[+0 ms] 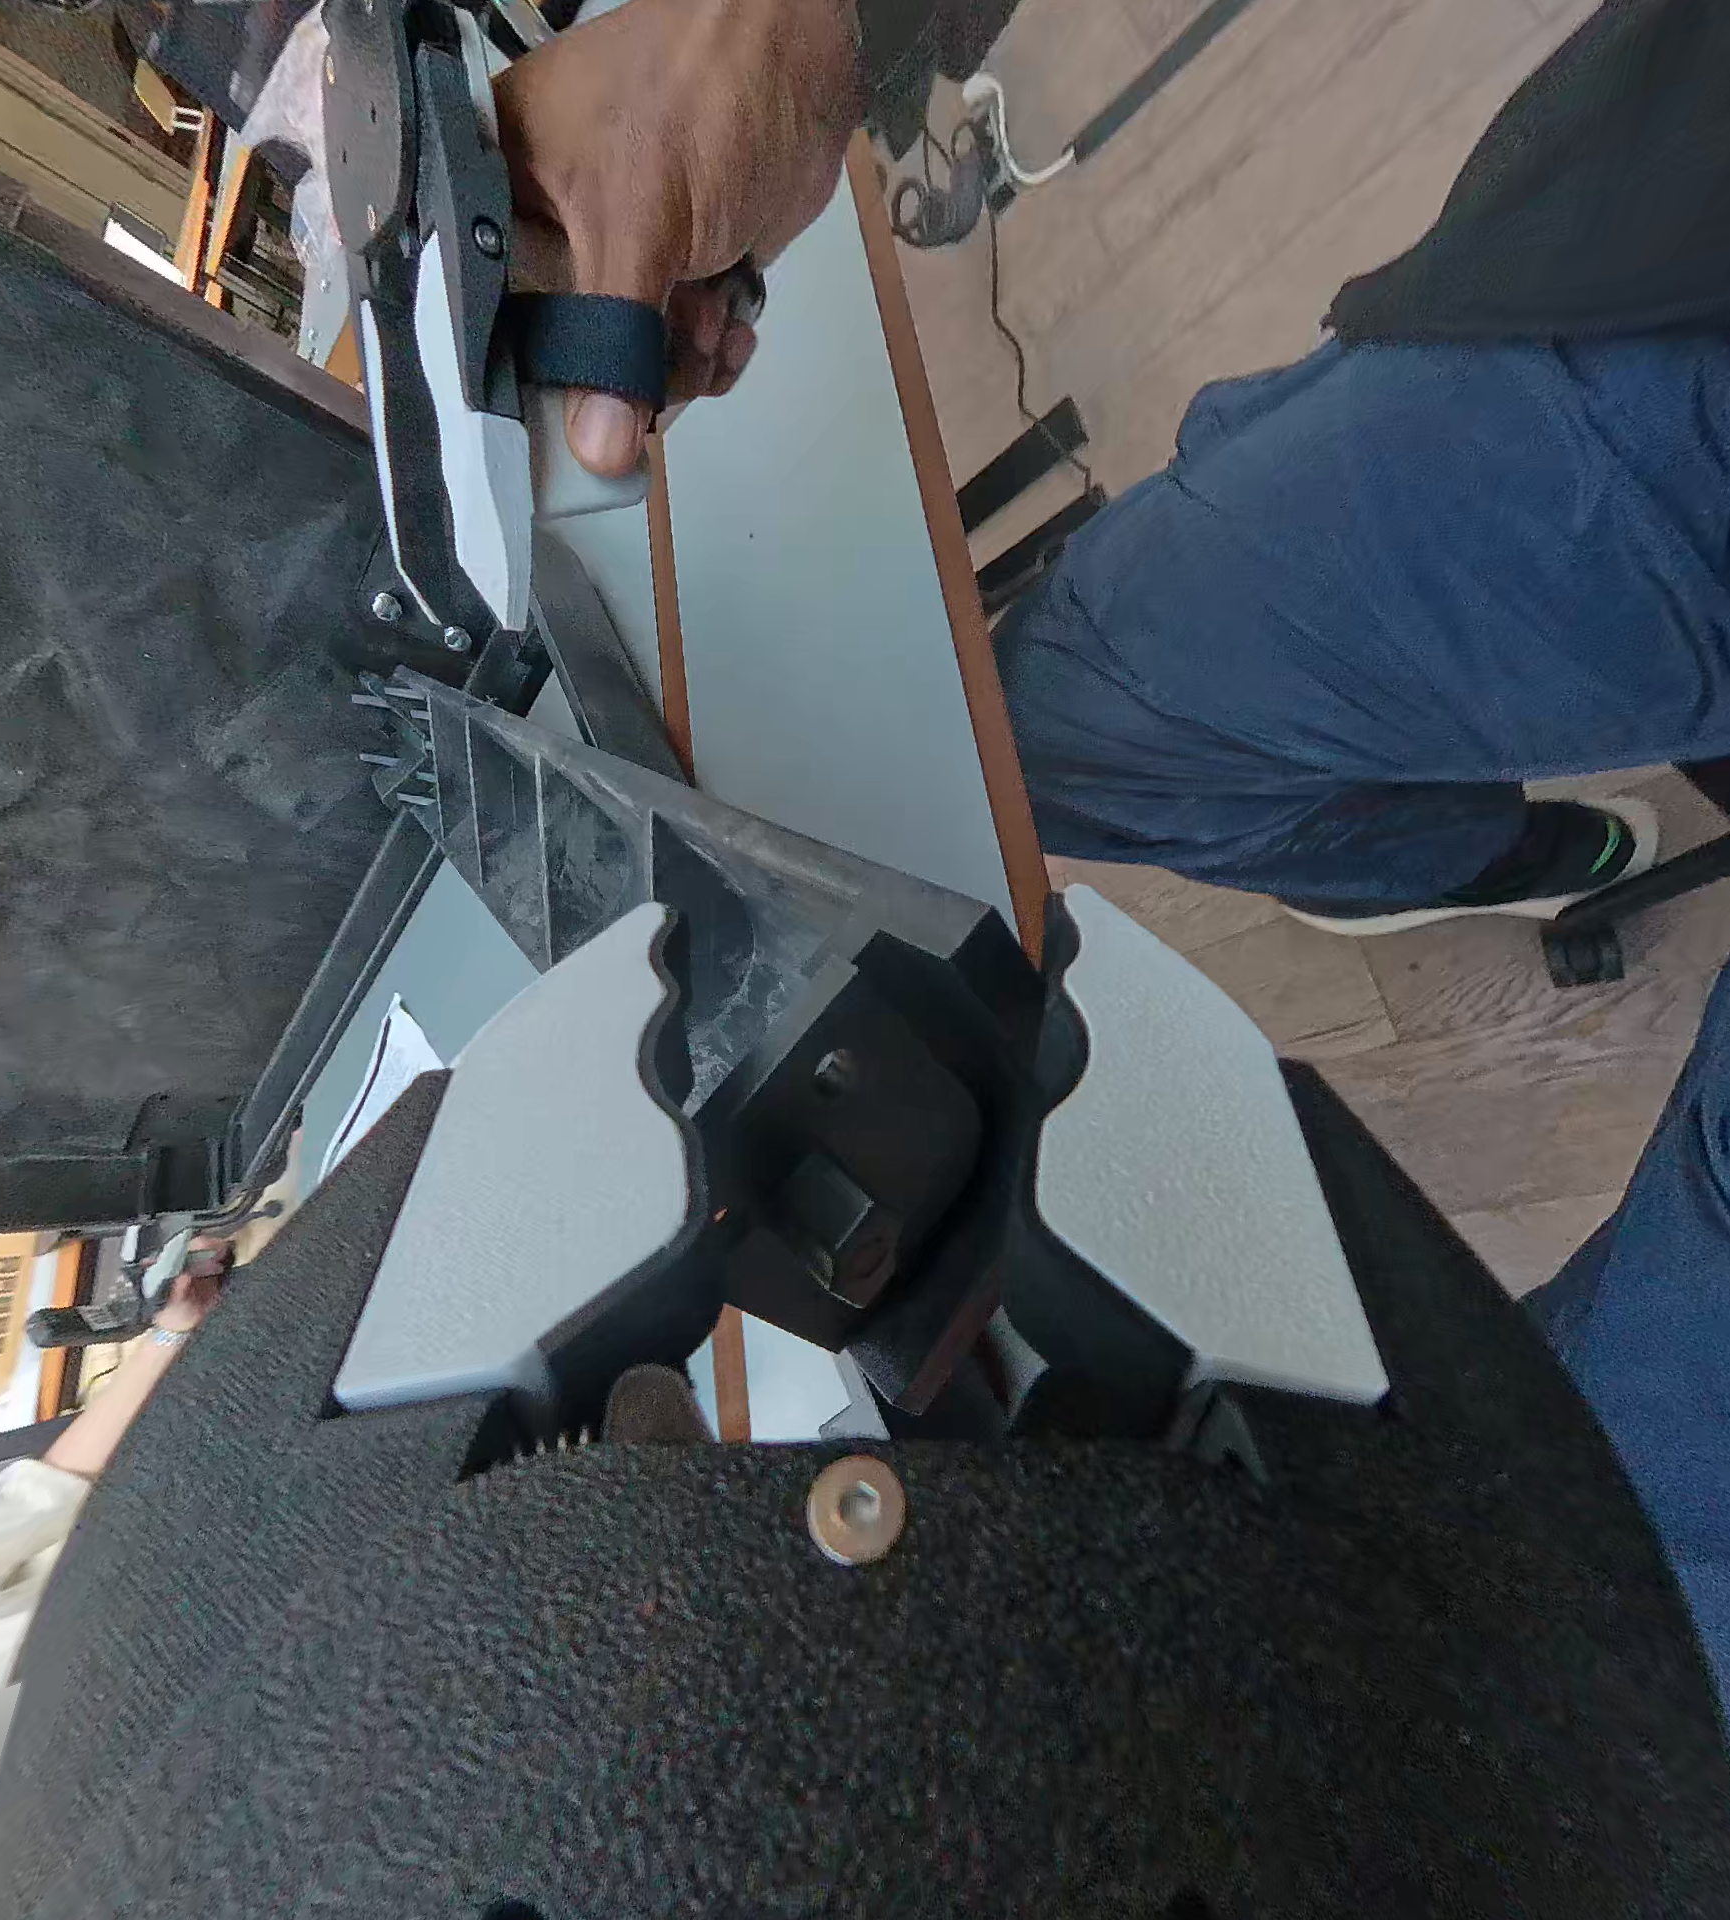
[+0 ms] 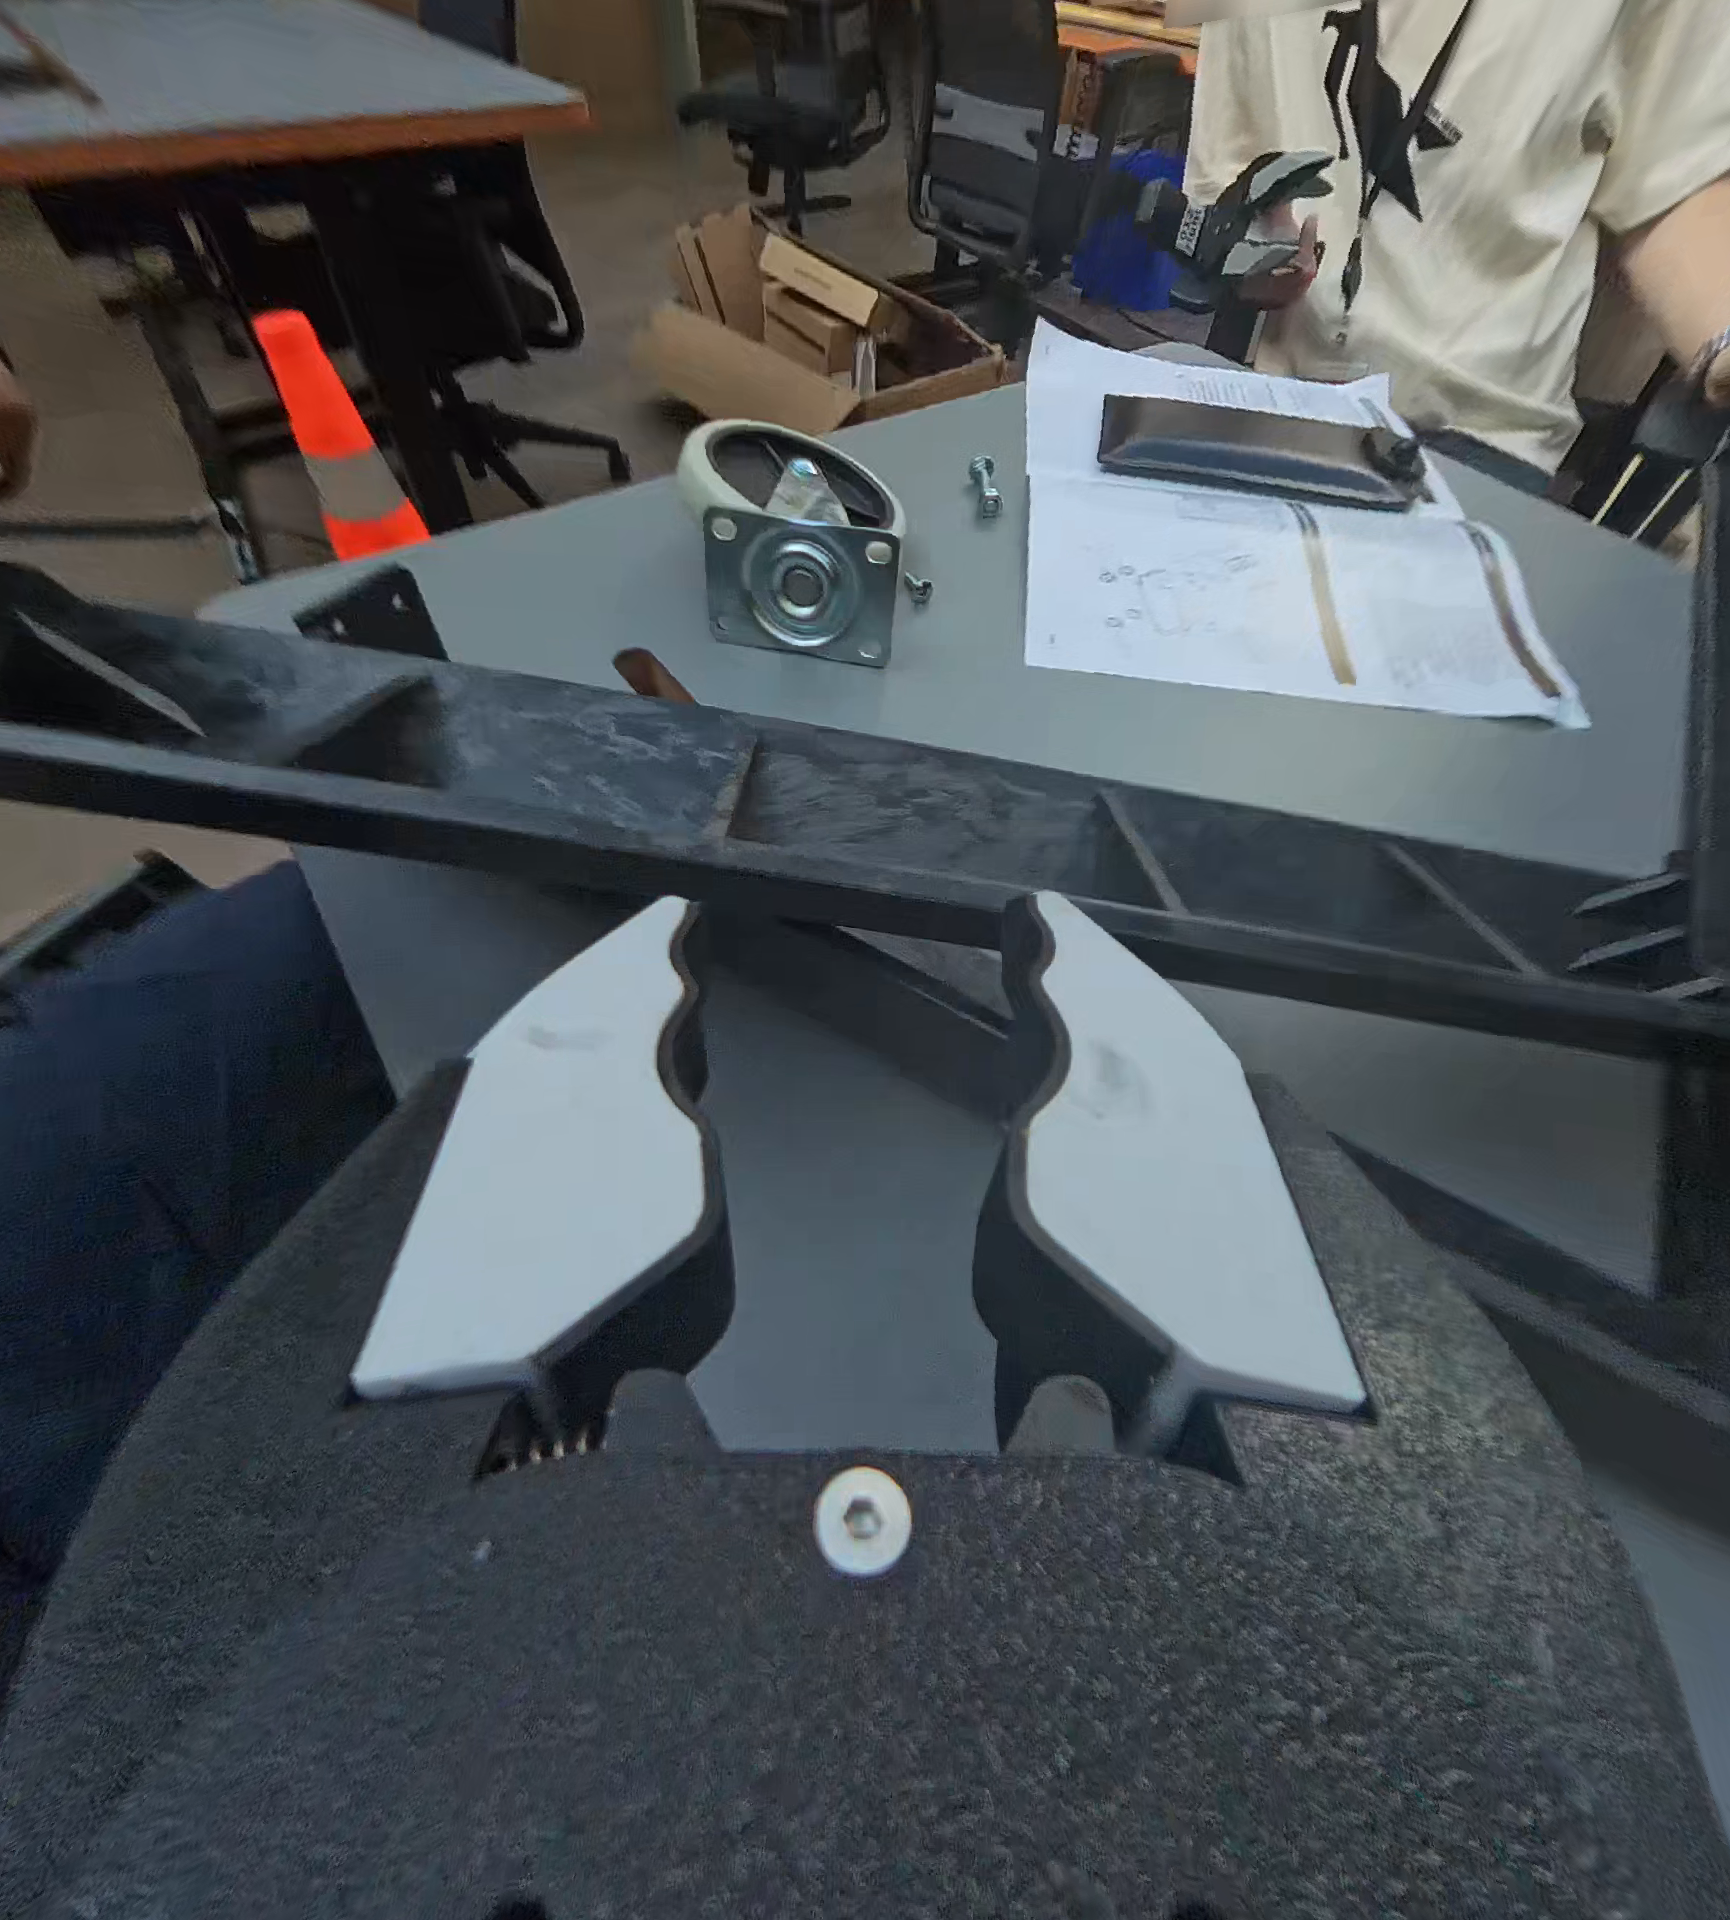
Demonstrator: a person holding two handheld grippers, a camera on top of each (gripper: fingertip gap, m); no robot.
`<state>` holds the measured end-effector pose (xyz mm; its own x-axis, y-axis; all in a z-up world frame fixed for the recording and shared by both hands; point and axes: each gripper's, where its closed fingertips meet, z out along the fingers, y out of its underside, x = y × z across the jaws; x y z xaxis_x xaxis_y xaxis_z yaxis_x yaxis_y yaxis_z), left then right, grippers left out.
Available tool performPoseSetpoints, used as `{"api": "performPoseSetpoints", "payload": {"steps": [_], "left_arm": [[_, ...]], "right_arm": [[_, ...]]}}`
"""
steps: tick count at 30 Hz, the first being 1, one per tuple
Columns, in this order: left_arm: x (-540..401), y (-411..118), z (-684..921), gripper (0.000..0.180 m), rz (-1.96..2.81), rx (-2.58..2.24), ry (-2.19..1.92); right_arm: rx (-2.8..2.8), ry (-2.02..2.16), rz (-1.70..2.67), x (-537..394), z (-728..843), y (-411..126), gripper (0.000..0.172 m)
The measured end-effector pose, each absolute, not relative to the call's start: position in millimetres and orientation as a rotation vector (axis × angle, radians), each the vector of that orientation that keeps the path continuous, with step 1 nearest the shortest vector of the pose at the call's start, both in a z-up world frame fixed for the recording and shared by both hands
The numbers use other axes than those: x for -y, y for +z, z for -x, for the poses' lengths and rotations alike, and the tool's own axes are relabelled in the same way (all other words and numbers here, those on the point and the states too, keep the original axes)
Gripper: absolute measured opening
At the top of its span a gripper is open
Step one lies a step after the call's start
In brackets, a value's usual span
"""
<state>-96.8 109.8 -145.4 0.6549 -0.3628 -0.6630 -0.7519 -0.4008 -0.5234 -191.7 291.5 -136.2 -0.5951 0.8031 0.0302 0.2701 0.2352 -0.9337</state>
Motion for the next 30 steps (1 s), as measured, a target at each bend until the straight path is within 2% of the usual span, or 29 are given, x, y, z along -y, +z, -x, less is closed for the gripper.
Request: {"api": "performPoseSetpoints", "payload": {"steps": [5,9,12,19,22,24,25,26,27,30], "left_arm": [[-101,-137,107,0.065,1.944,-0.755,0.408],[-92,-131,115,0.063,1.869,-0.654,0.221],[-82,-126,118,0.056,1.797,-0.601,0.072],[-65,-131,139,0.055,1.766,-0.543,0.006],[-59,-130,143,0.054,1.743,-0.515,-0.046],[-53,-129,145,0.053,1.707,-0.488,-0.125],[-51,-128,145,0.053,1.685,-0.475,-0.179],[-51,-127,144,0.053,1.667,-0.452,-0.233],[-50,-124,143,0.052,1.651,-0.432,-0.278],[-42,-119,149,0.052,1.644,-0.338,-0.368]], "right_arm": [[2.416,0.752,0.531,-326,222,-143,0.059],[2.632,0.376,0.419,-349,245,-159,0.061],[2.704,0.422,0.419,-341,260,-162,0.061],[2.803,0.369,0.333,-309,308,-168,0.066],[2.943,0.227,0.314,-310,317,-186,0.065],[3.106,0.116,0.337,-311,309,-206,0.053],[3.118,0.044,0.344,-312,312,-214,0.057],[3.135,-0.031,0.303,-315,313,-215,0.04],[3.185,-0.067,0.276,-315,310,-213,0.032],[3.292,-0.098,0.322,-314,305,-206,0.023]]}}
